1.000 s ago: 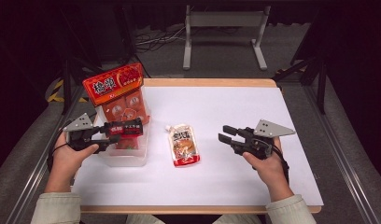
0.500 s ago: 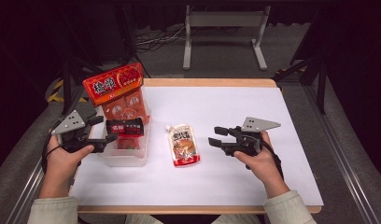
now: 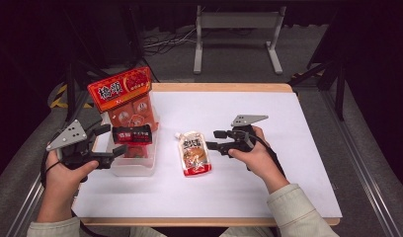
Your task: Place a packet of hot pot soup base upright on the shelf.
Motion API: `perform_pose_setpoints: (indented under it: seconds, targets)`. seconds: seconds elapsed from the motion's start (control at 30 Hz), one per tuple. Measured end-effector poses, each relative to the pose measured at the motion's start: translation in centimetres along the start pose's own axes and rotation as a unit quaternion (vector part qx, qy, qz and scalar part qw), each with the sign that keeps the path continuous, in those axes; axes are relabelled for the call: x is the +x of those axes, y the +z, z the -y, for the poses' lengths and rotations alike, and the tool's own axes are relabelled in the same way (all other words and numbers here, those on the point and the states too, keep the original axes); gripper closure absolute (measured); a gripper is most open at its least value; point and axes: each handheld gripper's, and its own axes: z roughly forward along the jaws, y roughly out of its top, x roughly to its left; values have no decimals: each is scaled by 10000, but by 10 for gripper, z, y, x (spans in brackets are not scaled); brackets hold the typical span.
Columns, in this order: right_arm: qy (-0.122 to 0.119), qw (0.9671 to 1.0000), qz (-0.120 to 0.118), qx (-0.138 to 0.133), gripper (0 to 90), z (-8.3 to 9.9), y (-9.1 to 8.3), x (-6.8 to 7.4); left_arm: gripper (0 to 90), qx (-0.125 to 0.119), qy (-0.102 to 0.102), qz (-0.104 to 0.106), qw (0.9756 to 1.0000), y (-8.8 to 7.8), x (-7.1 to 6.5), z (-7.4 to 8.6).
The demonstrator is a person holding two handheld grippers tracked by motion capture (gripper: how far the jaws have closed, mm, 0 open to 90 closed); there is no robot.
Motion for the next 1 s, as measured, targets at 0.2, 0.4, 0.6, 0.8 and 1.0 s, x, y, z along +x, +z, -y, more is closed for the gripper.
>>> perform_pose_setpoints:
  seconds: [0.2,0.4,0.6,0.8,1.0]
  targets:
    - [-164,9996,37,219,522,-3,18,-3,128,-43,9,270,9996,1,-12,-4]
    - [-37,9991,225,350,331,-5,41,-14,130,83,-1,496,9987,9,-24,-8]
    - [68,9985,309,446,283,-1,57,-21,125,125,34,653,9978,15,-30,-7]
    - [129,9973,376,623,283,2,69,-25,121,144,62,694,9975,21,-32,-7]
    - [99,9952,427,874,284,6,79,-30,120,216,111,742,9969,26,-34,-7]
